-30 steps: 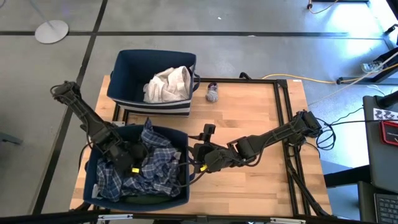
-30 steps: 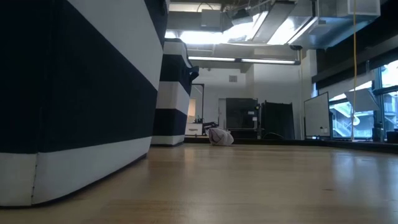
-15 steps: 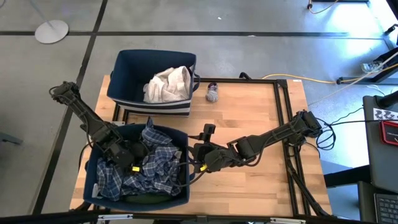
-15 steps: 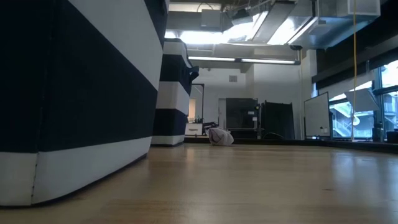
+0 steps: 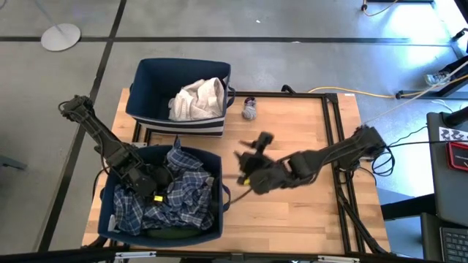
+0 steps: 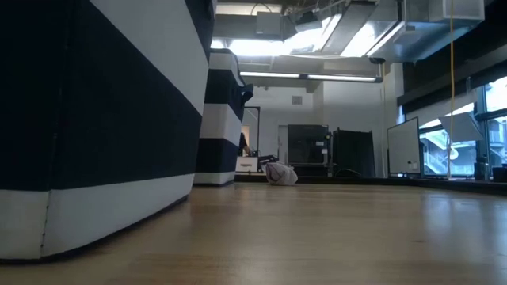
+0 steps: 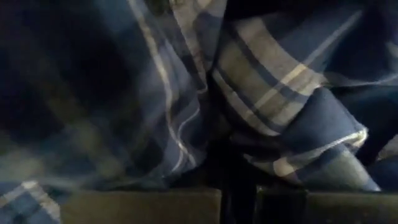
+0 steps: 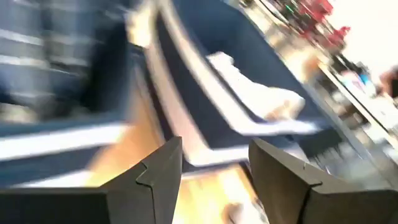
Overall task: Sort clothes
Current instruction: Put the blue checkered long sleeve into the bottom blue laundry organizer
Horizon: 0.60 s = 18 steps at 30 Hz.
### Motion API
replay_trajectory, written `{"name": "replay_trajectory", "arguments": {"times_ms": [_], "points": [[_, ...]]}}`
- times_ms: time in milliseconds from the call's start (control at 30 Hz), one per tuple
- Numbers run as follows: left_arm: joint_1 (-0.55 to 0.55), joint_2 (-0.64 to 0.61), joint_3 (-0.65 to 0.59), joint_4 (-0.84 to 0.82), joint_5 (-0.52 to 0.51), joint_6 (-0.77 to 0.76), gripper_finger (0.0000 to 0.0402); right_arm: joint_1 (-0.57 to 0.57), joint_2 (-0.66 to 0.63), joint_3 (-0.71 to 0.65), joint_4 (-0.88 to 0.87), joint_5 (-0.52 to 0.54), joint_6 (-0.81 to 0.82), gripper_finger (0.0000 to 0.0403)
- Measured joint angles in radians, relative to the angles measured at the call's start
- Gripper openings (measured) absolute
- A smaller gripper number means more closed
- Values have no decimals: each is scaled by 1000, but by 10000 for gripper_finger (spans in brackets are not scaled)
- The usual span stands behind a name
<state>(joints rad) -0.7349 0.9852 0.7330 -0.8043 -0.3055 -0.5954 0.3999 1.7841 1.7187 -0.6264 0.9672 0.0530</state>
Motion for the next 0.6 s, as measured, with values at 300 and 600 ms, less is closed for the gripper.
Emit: {"name": "replay_trajectory", "arguments": {"times_ms": [300,600], "points": [[2,0,-1,75,-86,119,4,-178,-67,-45,-573,-14,482,186],[36,-1,2,33,-72,47,64,-458,-64,-398,-262,-255,438,186]]}}
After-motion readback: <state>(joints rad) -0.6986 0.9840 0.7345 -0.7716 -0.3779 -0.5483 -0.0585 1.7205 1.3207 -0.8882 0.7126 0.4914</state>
